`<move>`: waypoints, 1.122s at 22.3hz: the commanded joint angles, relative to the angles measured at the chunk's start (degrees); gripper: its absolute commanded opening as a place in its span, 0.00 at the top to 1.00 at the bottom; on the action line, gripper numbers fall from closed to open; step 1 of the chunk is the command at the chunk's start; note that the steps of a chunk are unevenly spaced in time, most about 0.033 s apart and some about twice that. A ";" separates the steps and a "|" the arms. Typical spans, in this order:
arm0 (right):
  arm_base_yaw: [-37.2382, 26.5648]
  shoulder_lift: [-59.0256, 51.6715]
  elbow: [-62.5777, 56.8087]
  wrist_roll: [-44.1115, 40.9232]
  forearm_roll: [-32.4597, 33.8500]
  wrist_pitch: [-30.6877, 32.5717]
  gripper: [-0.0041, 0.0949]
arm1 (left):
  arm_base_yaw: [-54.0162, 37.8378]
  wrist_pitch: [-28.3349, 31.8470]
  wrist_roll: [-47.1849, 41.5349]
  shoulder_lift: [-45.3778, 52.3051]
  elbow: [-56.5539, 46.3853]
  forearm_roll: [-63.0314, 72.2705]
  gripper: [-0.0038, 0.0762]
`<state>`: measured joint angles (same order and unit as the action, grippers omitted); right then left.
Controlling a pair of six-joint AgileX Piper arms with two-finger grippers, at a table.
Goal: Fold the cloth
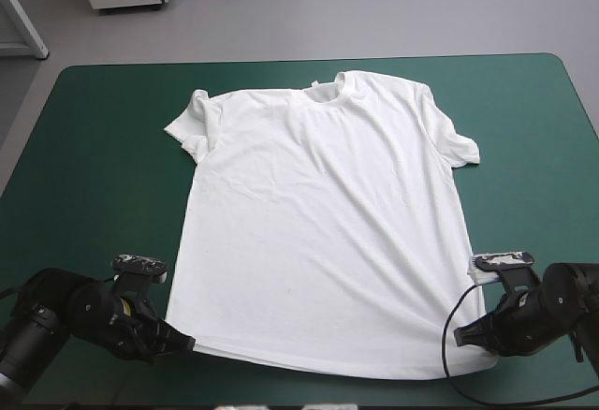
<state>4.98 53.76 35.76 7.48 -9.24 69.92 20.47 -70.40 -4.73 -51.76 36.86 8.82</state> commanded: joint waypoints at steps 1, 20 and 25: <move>0.08 -0.95 0.81 0.38 0.20 1.58 0.96 | 0.49 -3.37 -0.19 0.69 1.14 0.96 0.96; 0.08 22.50 39.18 -3.49 7.86 -0.93 0.42 | -5.57 8.68 4.73 -26.81 39.88 -12.07 0.43; 0.08 27.08 44.11 -3.38 7.59 -1.71 0.42 | -7.65 10.96 5.46 -36.77 44.67 -12.27 0.43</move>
<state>4.98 80.64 76.21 3.90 -1.85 69.85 13.85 -61.69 0.00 -85.78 77.96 -3.62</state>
